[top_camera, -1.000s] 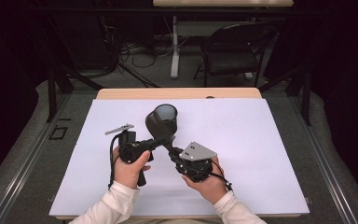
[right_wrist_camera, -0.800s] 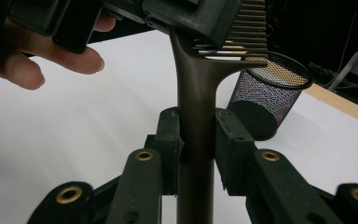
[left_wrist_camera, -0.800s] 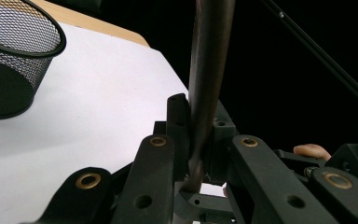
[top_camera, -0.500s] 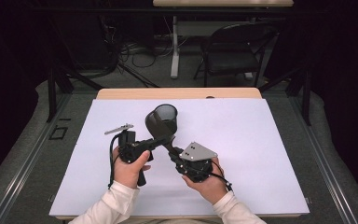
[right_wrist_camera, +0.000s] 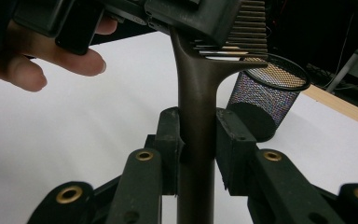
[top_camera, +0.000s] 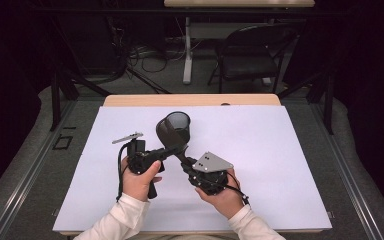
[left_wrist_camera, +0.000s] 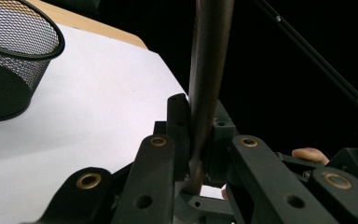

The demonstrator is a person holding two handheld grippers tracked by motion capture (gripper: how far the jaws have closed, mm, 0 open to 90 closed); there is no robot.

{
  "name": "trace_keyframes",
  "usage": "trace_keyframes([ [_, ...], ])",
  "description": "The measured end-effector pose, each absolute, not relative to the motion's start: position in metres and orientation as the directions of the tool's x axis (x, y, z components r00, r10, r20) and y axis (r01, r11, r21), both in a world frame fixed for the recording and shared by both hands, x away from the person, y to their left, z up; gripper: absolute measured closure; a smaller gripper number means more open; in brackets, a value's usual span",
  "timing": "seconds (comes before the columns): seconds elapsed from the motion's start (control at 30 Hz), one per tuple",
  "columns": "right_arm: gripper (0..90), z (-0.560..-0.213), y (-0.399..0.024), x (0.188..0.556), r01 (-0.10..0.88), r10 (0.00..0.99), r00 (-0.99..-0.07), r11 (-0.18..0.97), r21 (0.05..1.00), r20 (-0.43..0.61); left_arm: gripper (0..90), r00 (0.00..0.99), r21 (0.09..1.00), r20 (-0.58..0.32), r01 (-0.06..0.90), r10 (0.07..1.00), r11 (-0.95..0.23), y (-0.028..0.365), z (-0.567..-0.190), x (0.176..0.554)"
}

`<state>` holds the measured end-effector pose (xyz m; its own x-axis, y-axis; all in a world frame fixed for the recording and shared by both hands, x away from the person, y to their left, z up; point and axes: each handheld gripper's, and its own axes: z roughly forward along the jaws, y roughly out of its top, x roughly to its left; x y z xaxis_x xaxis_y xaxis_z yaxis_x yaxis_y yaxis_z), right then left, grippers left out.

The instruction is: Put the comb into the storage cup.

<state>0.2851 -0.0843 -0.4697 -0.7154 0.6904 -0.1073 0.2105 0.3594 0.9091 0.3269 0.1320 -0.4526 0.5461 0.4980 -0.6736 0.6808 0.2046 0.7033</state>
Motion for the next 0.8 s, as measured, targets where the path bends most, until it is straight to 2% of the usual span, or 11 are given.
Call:
trace_keyframes([
  [0.8, 55.5, -0.4693, -0.0876, 0.2874, 0.202, 0.695, -0.713, 0.327, 0.923, -0.09, 83.5, 0.548, 0.717, -0.661, 0.661, 0.512, 0.219, 0.1323, -0.4534, 0.33],
])
